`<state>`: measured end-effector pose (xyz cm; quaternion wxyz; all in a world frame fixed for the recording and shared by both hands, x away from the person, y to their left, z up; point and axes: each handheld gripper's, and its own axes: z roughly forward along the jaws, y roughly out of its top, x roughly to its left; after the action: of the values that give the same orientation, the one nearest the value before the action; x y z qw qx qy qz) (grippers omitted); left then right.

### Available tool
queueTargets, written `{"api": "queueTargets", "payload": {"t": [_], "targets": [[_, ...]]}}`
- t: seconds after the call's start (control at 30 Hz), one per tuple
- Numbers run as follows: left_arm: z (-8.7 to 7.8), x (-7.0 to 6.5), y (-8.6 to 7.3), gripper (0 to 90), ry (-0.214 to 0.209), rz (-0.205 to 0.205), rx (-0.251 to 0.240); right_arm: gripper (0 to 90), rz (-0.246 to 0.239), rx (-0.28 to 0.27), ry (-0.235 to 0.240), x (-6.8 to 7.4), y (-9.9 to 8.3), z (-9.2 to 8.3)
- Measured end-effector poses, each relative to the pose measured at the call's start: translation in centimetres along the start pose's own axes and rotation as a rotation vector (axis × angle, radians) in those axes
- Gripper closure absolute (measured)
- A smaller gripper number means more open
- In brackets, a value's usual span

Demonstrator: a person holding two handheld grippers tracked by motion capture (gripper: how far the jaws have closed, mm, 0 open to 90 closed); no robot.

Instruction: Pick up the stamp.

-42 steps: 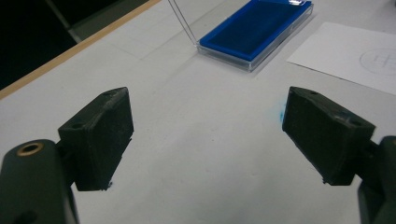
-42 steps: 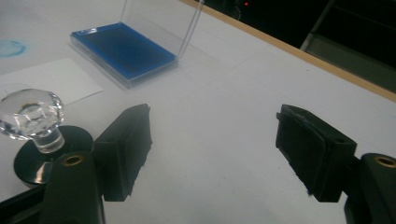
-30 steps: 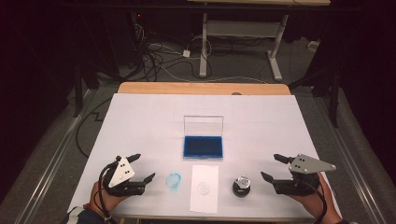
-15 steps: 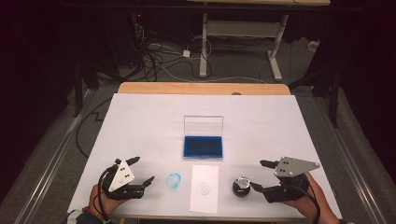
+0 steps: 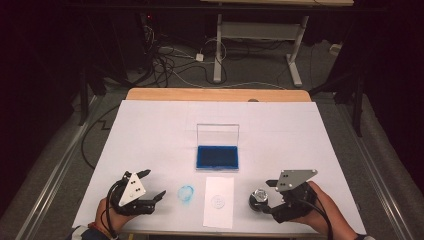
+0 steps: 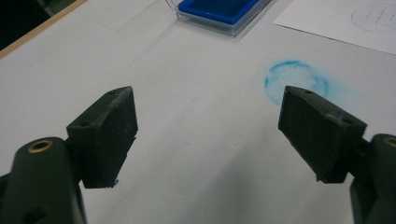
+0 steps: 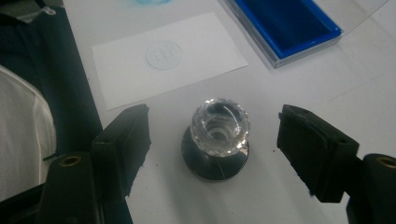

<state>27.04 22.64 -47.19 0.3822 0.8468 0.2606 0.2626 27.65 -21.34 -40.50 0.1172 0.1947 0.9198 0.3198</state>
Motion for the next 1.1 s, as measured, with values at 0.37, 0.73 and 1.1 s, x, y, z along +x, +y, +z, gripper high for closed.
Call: {"api": "queueTargets", "payload": {"t": [0.37, 0.73, 1.1], "targets": [[0.0, 0.0, -0.2, 18.9, -0.001, 0.013, 0.010, 32.1, -0.021, 0.138, -0.009, -0.5, 0.7, 2.4], [0.2, -0.1, -0.2, 18.9, -0.004, 0.024, 0.025, 46.3, 0.019, 0.110, 0.063, -1.3, -0.4, 3.1], [0.3, -0.1, -0.2, 18.9, -0.005, 0.040, 0.034, 52.7, 0.014, 0.044, 0.062, -1.2, -0.8, 3.1]]}}
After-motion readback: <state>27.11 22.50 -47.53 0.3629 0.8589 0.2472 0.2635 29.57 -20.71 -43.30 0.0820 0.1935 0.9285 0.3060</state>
